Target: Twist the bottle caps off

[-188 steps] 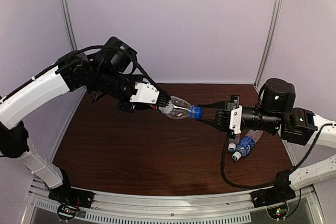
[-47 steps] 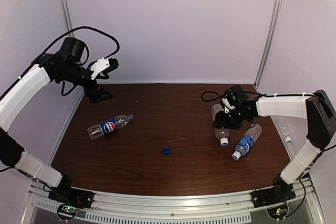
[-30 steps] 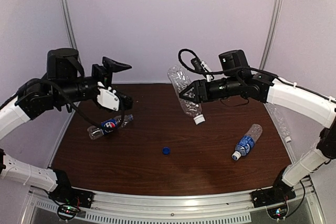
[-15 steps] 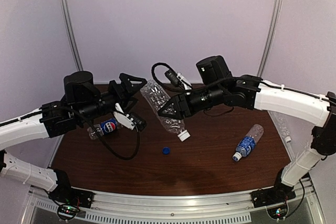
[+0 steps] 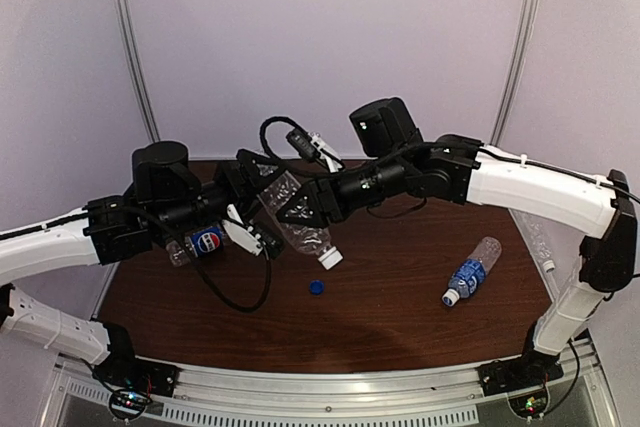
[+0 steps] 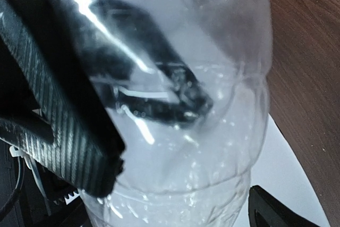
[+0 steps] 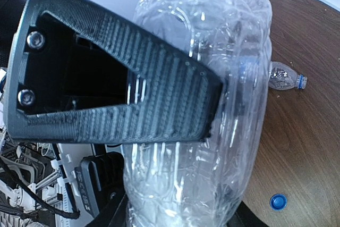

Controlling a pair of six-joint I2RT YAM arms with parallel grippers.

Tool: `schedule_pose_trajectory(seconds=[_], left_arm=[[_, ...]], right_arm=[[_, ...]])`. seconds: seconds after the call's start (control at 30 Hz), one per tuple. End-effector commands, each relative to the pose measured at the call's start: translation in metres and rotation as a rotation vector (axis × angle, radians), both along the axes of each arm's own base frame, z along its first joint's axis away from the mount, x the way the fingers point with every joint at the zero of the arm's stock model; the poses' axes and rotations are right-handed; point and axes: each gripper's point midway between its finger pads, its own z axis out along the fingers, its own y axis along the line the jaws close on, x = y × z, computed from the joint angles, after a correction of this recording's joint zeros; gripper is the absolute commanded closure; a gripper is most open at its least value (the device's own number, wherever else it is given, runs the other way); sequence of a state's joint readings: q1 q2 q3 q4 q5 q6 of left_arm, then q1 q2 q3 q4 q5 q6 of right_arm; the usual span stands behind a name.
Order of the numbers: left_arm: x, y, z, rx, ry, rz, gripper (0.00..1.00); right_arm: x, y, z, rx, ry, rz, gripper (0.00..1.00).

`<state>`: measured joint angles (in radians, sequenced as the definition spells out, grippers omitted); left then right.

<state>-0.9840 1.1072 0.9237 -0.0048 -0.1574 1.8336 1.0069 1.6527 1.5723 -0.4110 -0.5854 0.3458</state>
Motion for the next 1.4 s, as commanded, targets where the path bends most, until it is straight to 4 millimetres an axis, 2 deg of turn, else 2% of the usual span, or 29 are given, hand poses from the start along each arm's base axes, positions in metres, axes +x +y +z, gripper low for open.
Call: schedule_pose_trajectory(seconds=[0.0, 0.23, 0.37, 0.43, 0.47, 0.5, 0.53, 0.67, 0.77, 0.8, 0.83, 0.9, 0.97, 1.03, 1.13, 1.23, 1.37], left_arm=[[0.001, 0.003, -0.009, 0.028, 0.033, 0.021, 0.1], [0.0, 0.003, -0.008, 0.02, 0.035, 0.021, 0.37], [-0.001, 0.004, -0.007, 0.011, 0.042, 0.022, 0.49], [-0.001, 0.005, -0.006, -0.001, 0.051, 0.029, 0.53], [0.0, 0.006, -0.008, -0.005, 0.063, 0.038, 0.54], [0.001, 0.008, -0.008, -0.009, 0.076, 0.053, 0.54], [0.002, 0.01, -0.008, -0.02, 0.097, 0.07, 0.55], [0.006, 0.022, -0.018, -0.098, 0.3, 0.196, 0.57], [0.006, 0.036, -0.036, -0.152, 0.492, 0.303, 0.6], [0.009, 0.04, -0.038, -0.181, 0.555, 0.345, 0.61], [0.014, 0.044, -0.037, -0.216, 0.62, 0.385, 0.61], [0.022, 0.05, -0.028, -0.32, 0.767, 0.445, 0.61], [0.029, 0.054, -0.015, -0.439, 0.887, 0.484, 0.6], [0.031, 0.055, -0.008, -0.499, 0.916, 0.495, 0.6], [0.037, 0.058, 0.001, -0.547, 0.879, 0.506, 0.61], [0.046, 0.062, 0.007, -0.571, 0.807, 0.521, 0.62], [0.048, 0.061, 0.013, -0.58, 0.79, 0.513, 0.62]], right_arm=[[-0.005, 0.006, 0.001, -0.01, -0.027, 0.028, 0.64], [-0.003, 0.007, 0.005, 0.001, -0.045, 0.02, 0.62], [-0.001, 0.008, 0.008, 0.012, -0.052, 0.01, 0.53], [0.0, 0.007, 0.011, 0.017, -0.063, 0.003, 0.39], [0.003, 0.006, 0.012, 0.017, -0.075, -0.01, 0.18], [0.004, 0.004, 0.014, 0.018, -0.088, -0.02, 0.03], [0.006, 0.001, 0.017, 0.02, -0.104, -0.035, 0.01], [0.017, -0.019, 0.044, 0.065, -0.175, -0.121, 0.0], [0.027, -0.045, 0.078, 0.158, -0.243, -0.234, 0.0], [0.027, -0.059, 0.095, 0.211, -0.269, -0.277, 0.0], [0.028, -0.067, 0.11, 0.273, -0.291, -0.311, 0.0], [0.028, -0.081, 0.12, 0.353, -0.284, -0.342, 0.0], [0.027, -0.085, 0.12, 0.384, -0.24, -0.353, 0.01], [0.03, -0.085, 0.115, 0.374, -0.176, -0.377, 0.06], [0.042, -0.086, 0.099, 0.31, -0.082, -0.462, 0.17], [0.043, -0.079, 0.088, 0.29, -0.038, -0.453, 0.17], [0.042, -0.064, 0.091, 0.318, -0.026, -0.401, 0.19]])
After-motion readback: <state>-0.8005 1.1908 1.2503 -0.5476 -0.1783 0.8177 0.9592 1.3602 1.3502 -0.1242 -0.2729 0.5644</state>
